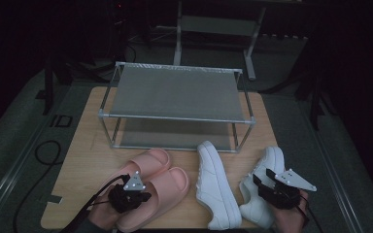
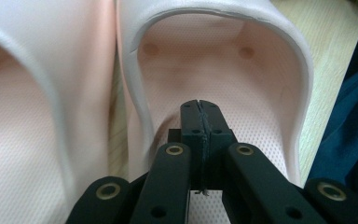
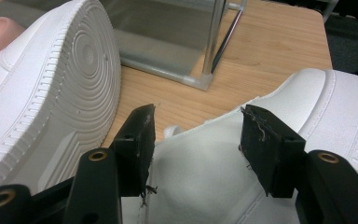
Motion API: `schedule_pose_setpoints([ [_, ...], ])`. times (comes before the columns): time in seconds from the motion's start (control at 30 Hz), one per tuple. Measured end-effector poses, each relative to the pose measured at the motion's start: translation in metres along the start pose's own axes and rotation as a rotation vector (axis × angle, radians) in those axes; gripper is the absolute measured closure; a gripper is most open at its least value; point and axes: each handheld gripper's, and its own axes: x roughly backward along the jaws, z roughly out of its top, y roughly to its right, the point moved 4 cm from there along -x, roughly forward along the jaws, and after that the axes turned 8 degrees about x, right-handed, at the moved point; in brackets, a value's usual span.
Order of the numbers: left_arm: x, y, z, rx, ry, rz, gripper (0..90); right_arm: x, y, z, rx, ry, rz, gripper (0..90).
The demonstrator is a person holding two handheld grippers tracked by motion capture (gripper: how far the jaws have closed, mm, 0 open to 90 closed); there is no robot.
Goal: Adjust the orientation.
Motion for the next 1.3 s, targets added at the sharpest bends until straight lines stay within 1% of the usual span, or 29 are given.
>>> schedule_pose_setpoints([
  [0.17, 0.001, -0.001, -0.001, 0.008, 0.006, 0.0, 89.9, 0.0, 0.0, 0.0, 0.0, 0.0, 0.0, 44.1],
  [0.27, 0.003, -0.001, -0.004, 0.01, -0.006, 0.012, 89.9, 0.0, 0.0, 0.0, -0.001, 0.001, 0.0, 44.1],
  [0.3, 0.004, -0.001, -0.005, 0.017, -0.003, 0.013, 89.9, 0.0, 0.0, 0.0, -0.001, 0.001, 0.001, 44.1],
  [0.47, 0.007, -0.004, -0.007, 0.027, -0.003, 0.015, 89.9, 0.0, 0.0, 0.0, 0.001, 0.001, 0.0, 44.1],
  [0.67, 0.009, -0.005, -0.008, 0.028, -0.018, 0.027, 89.9, 0.0, 0.0, 0.0, -0.002, 0.002, 0.001, 44.1],
  [0.83, 0.012, -0.007, -0.009, 0.032, -0.02, 0.037, 89.5, 0.0, 0.0, 0.0, -0.002, 0.002, 0.001, 44.1],
  [0.87, 0.013, -0.007, -0.009, 0.029, -0.017, 0.039, 88.2, 0.0, 0.0, 0.0, -0.001, 0.002, 0.001, 44.1],
  [0.9, 0.015, -0.007, -0.009, 0.025, -0.015, 0.041, 84.4, 0.0, 0.0, 0.0, -0.001, 0.003, 0.001, 44.1],
  [1.0, 0.02, -0.009, -0.008, 0.034, -0.001, 0.042, 76.3, 0.0, 0.0, 0.0, -0.002, 0.002, 0.002, 44.1],
  [1.1, 0.026, -0.01, -0.006, 0.041, 0.018, 0.027, 68.9, 0.0, 0.0, 0.0, -0.002, 0.002, 0.001, 44.1],
  [1.2, 0.032, -0.012, -0.004, 0.052, 0.041, 0.022, 64.5, 0.0, 0.0, 0.0, -0.002, 0.002, 0.002, 44.1],
  [1.3, 0.037, -0.016, -0.001, 0.075, 0.058, 0.022, 60.1, 0.0, 0.0, 0.0, -0.002, 0.002, 0.002, 44.1],
])
